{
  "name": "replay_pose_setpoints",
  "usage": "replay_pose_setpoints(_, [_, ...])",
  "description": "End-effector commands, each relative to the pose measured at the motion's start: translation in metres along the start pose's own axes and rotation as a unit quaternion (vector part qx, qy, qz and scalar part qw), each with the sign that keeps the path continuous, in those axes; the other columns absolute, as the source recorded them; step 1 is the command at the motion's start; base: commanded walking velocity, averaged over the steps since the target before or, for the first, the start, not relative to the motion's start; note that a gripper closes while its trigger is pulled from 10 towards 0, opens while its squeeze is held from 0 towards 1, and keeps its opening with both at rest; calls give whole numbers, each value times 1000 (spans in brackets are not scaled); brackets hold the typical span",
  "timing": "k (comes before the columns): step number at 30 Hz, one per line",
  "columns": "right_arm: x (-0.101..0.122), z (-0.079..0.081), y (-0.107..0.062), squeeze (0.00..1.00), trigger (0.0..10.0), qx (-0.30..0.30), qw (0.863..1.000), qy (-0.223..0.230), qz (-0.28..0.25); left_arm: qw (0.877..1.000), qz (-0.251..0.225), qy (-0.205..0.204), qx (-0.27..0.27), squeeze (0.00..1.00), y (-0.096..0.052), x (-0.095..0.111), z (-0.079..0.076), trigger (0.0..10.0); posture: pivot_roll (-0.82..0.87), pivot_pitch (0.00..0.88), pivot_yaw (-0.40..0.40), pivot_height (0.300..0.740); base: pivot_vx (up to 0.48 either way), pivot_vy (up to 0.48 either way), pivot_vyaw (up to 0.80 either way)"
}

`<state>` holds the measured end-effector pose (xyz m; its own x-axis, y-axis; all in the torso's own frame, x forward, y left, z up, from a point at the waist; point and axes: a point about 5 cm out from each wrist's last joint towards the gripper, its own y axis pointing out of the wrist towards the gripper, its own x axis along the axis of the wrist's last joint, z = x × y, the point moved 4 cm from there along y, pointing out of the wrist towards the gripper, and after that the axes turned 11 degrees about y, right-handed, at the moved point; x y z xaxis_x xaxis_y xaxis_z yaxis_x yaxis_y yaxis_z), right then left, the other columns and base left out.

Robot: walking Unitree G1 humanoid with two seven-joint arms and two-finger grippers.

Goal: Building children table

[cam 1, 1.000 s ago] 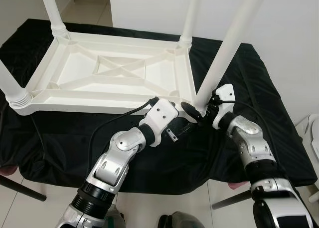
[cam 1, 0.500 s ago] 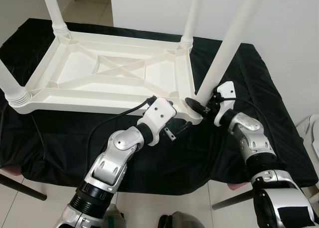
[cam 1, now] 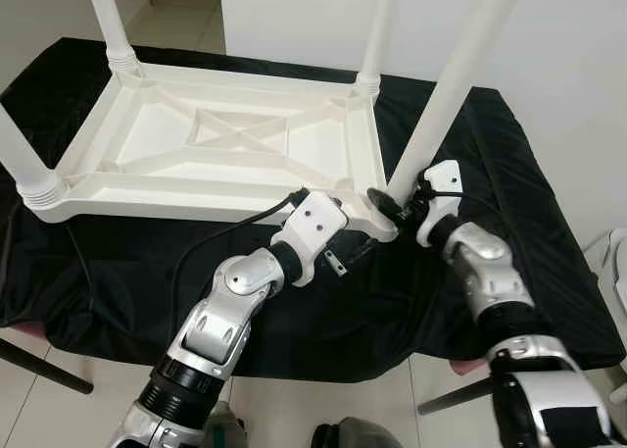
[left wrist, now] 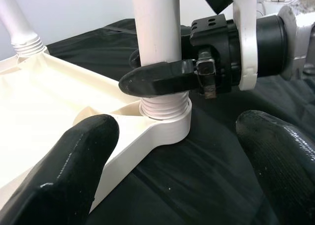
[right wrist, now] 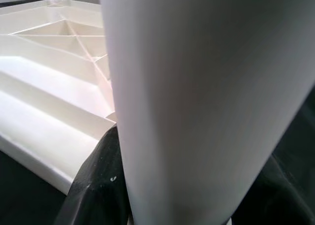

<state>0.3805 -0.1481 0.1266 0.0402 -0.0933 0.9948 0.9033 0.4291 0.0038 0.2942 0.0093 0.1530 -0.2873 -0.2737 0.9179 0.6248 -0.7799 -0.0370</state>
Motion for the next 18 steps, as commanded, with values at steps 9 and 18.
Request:
replay_pose_setpoints(9, [2,-5,-16,0,10000,-238,970,28,-42,1000,-3,-1,-4,0,5,2,-4,10000,-22,0,-67,740,0,0,0])
replay_pose_setpoints(18, [-1,5,-28,0,10000,-298,954,14,-35,1000,-3,-2,-5,0,5,1,-5,10000,-18,0,-76,740,0,0,0])
